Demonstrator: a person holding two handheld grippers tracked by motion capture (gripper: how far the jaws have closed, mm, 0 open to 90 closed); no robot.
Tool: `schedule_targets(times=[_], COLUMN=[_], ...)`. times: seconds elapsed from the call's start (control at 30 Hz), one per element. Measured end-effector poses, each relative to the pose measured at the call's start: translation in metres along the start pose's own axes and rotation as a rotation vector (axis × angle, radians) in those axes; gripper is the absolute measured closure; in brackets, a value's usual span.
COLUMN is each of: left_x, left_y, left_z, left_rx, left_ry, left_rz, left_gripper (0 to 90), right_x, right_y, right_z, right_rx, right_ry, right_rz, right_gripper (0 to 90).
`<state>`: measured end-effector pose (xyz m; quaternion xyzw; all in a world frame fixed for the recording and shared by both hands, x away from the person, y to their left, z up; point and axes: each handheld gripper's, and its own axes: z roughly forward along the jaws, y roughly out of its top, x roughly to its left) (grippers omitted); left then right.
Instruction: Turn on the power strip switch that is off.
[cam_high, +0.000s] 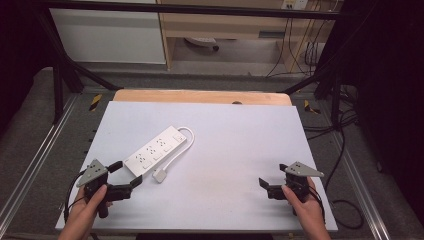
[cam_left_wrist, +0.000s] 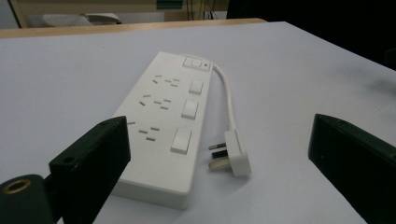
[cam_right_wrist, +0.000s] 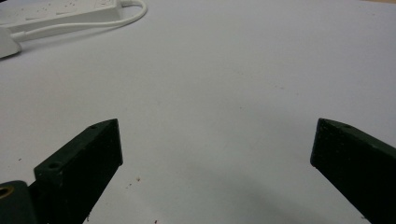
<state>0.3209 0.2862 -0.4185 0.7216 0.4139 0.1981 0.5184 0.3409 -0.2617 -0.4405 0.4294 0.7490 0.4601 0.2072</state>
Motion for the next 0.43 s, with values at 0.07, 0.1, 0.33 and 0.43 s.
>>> schedule_targets(times=[0.07, 0.1, 0.33, 0.43], left_x=[-0.001, -0.002, -0.006, -0.005], left_y=[-0.003, -0.005, -0.016, -0.016], left_z=[0.001, 0.002, 0.004, 0.006], left_rx=[0.017, 0.024, 0.075, 0.083], left_ry=[-0.003, -0.001, -0.021, -0.025], left_rz=[0.001, 0.002, -0.006, -0.002], left_gripper=[5.7, 5.7, 5.7, 5.7], right_x=[0.000, 0.000, -0.003, -0.003], right_y=[0.000, 0.000, -0.002, -0.004], right_z=[0.000, 0.000, 0.003, 0.008], right_rx=[0.001, 0.003, 0.026, 0.055], right_ry=[-0.001, -0.005, -0.038, -0.072], right_rz=[-0.001, -0.003, 0.001, 0.014], right_gripper=[2.7, 2.7, 3.0, 2.9])
